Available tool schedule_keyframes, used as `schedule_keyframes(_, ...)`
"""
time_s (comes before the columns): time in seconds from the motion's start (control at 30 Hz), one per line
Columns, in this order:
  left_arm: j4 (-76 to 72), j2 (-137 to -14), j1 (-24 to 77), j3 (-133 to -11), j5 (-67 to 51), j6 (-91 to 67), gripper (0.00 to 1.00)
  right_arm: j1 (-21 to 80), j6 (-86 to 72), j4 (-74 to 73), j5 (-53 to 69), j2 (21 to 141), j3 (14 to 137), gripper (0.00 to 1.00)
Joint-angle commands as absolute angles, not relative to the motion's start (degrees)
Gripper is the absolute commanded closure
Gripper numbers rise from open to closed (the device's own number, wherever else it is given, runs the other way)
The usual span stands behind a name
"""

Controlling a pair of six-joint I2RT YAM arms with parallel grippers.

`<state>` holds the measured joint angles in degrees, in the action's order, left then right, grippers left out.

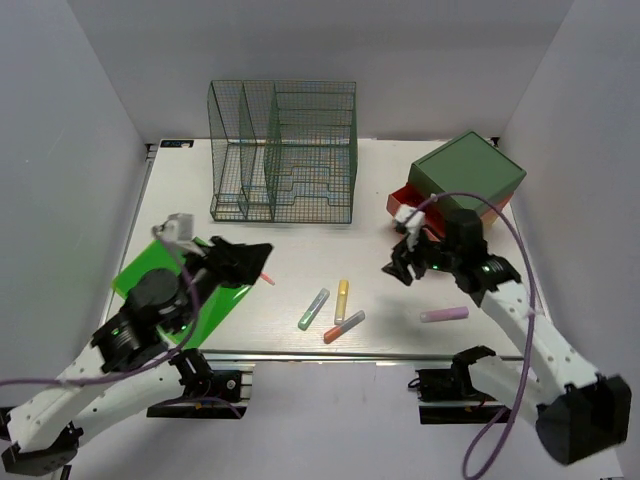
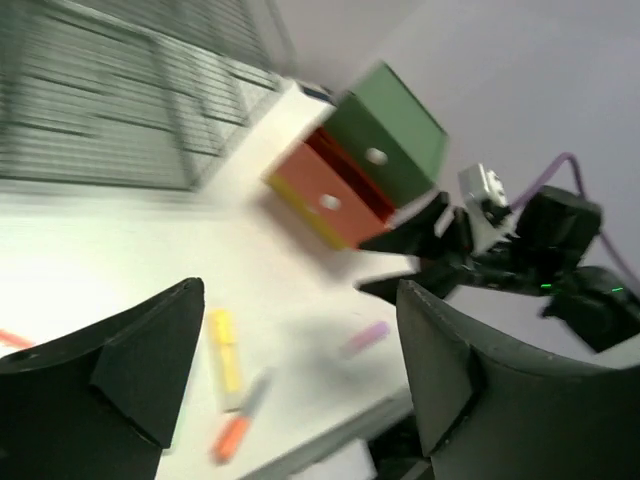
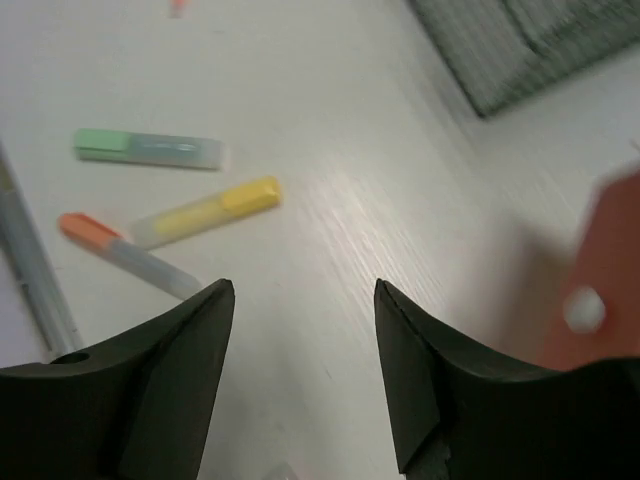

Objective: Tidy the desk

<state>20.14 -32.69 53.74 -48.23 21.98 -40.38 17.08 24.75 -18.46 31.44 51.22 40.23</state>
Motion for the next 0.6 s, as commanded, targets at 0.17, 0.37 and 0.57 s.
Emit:
schedule_keyframes(0.17, 38.23, -18.90, 54.05, -42.45, 31.03, -30.42, 0.10, 45.57, 28.04, -25.84, 19.02, 76.08, 59.04, 0.39)
schedule_keyframes(0.37, 38.76, -18.29, 54.05, -40.25, 27.34, -27.87, 0.09, 53.51, 24.09, -29.96, 11.43, 100.76, 80.48, 0.42)
schedule_keyframes(0.57, 38.14, -17.84, 54.05, -39.64, 27.86, -27.16, 0.07, 57.12, 19.69, -34.89, 9.59, 117.56, 101.58, 0.32)
